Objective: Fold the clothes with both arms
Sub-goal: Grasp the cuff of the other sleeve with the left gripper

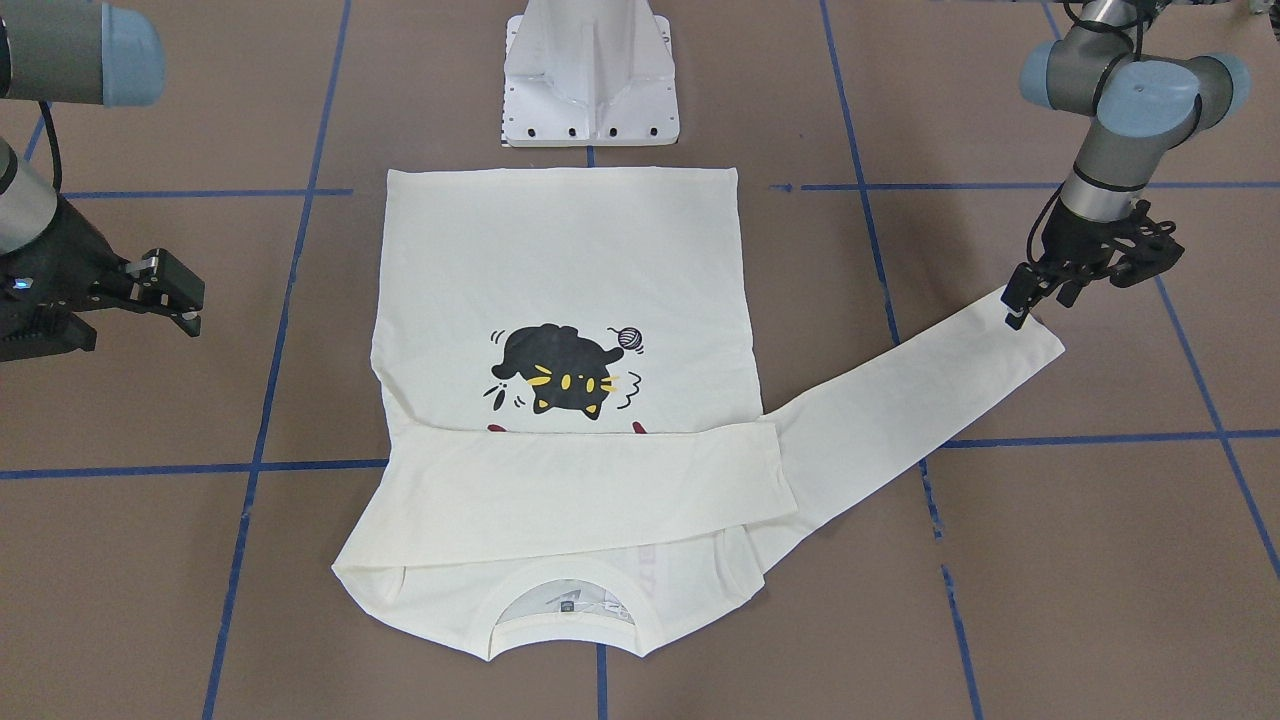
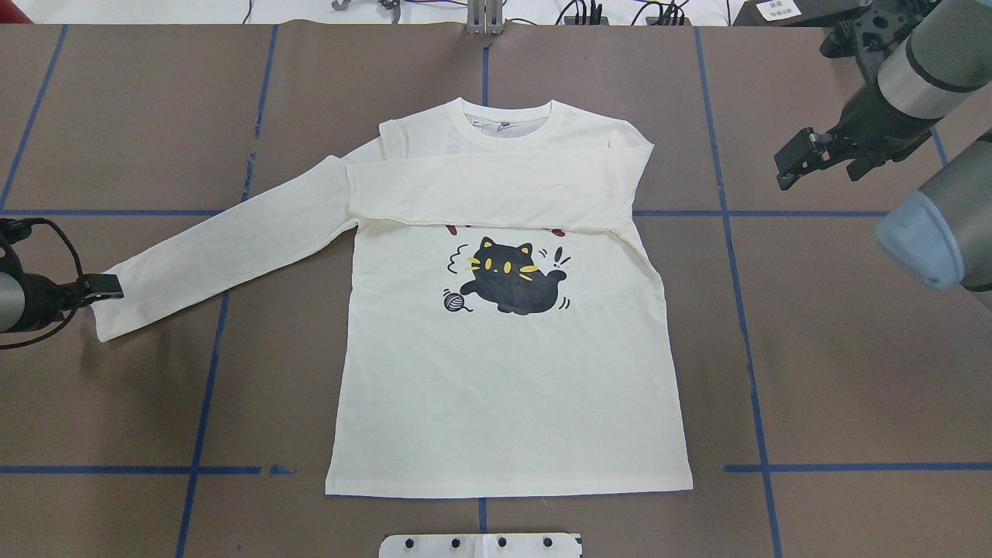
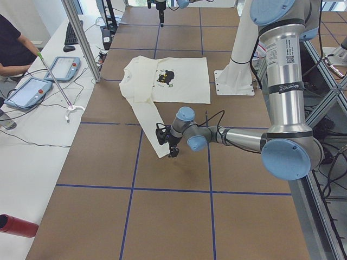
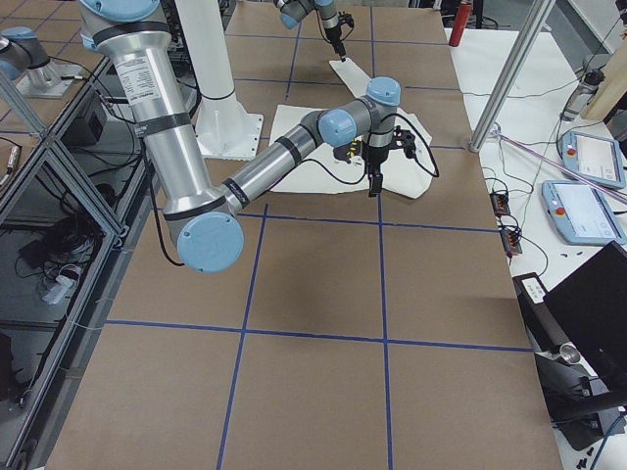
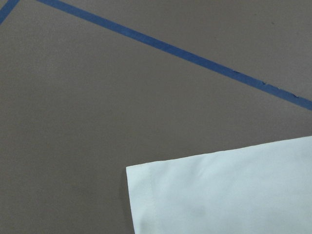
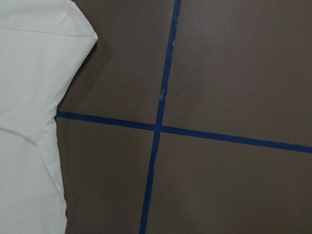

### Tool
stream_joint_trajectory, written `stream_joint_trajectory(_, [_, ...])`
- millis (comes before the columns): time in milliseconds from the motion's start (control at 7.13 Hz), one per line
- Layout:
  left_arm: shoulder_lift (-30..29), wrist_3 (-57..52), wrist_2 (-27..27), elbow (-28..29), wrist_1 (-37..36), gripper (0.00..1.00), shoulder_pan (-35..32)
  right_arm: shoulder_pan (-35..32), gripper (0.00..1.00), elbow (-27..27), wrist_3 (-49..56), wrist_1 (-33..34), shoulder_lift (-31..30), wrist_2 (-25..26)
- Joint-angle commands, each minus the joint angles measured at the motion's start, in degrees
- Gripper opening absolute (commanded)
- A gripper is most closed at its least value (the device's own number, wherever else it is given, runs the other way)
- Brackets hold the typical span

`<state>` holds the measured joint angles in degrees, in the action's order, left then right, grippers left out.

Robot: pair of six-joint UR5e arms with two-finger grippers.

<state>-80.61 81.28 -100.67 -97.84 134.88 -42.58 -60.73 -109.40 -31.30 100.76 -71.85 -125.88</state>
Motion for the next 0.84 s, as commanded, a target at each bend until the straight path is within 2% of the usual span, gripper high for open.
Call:
stream_joint_trajectory(0, [-0.95,-0.59,0.03,2.12,0.03,0.96,0.13,-0.18,1.00,-0.02,0.27,-0.03,-0.31,-0.06])
stream_joint_trajectory(421, [-0.87,-0.68,0.03,1.78,0.03,0.87,0.22,-0.18,1.00,-0.02,0.18,-0.03,-0.31,-0.06])
stream_joint_trajectory(561, [-0.87,-0.68,0.03,1.69,0.03,0.82,0.22,-0.18,1.00,-0.02,0.18,-0.03,-0.31,0.02])
stream_joint_trajectory(701, [-0.87,-0.68,0.03,1.60,0.03,0.72,0.22,-0.18,1.00,0.06,0.18,-0.03,-0.31,0.03])
